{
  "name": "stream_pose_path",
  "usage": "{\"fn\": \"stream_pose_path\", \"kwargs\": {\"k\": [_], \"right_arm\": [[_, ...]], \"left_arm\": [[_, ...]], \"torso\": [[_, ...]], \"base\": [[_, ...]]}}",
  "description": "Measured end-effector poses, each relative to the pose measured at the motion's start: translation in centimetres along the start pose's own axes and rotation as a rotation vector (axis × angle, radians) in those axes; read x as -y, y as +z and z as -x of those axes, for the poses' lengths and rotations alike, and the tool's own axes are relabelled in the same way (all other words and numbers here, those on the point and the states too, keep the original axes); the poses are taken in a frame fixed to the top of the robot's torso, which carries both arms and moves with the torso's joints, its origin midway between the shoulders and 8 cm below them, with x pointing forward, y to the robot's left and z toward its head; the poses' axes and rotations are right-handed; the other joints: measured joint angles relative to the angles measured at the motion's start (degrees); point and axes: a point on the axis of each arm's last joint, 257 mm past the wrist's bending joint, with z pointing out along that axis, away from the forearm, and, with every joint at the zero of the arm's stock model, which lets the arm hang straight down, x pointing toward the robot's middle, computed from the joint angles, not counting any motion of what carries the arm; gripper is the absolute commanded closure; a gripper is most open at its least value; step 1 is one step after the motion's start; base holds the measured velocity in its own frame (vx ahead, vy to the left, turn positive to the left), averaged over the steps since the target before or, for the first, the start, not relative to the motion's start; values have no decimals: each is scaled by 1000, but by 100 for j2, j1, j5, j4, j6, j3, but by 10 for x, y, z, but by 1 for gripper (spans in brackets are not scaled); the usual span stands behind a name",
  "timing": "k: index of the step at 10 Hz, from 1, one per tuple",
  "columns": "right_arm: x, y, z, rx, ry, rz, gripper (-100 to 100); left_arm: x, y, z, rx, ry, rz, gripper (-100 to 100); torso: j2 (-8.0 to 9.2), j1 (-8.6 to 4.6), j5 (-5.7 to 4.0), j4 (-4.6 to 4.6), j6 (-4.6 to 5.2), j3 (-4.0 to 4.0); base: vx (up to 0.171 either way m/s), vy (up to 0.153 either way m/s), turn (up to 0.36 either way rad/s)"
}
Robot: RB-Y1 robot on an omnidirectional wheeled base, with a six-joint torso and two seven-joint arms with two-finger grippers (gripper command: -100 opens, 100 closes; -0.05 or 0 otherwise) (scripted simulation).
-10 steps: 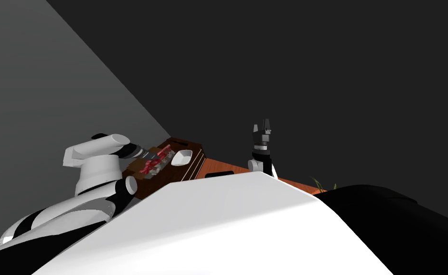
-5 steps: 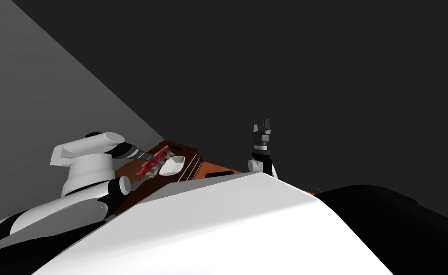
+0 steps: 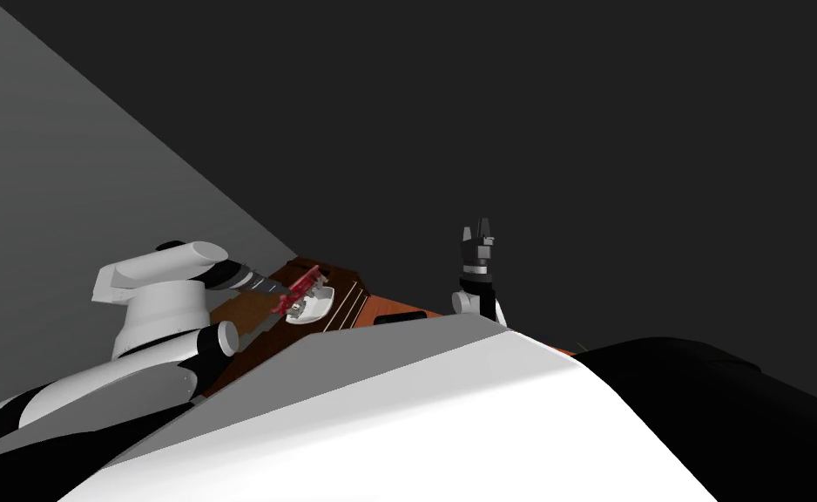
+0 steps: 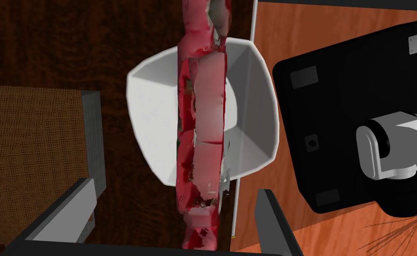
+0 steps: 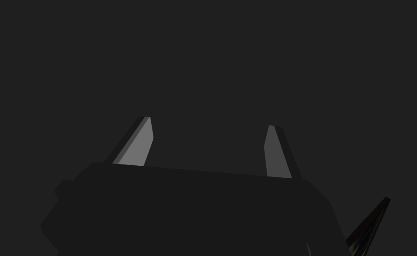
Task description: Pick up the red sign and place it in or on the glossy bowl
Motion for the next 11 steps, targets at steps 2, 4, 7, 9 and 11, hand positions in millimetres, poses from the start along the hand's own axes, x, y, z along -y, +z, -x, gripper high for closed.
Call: {"fn": "stream_pose_path", "kwargs": {"k": [2,4,7,9,11], "right_arm": [[0,0,0,0,0,0,0],[0,0,0,0,0,0,0],[0,0,0,0,0,0,0],[0,0,0,0,0,0,0],[0,0,0,0,0,0,0]], "left_arm": [[0,0,0,0,0,0,-100],[6,0,1,2,-12,7,-100],[18,-2,7,11,-47,10,-100],[19,1,13,14,-75,27,-100],[27,-3,18,15,-102,24,-100]], "torso": [[0,0,0,0,0,0],[28,13,2,6,2,16],[42,21,4,9,5,24],[27,13,4,7,-6,17],[31,15,3,8,-4,19]], "base": [[-41,8,-148],[-117,63,-329],[-116,53,-214],[-76,14,-162],[-70,23,-79]]}}
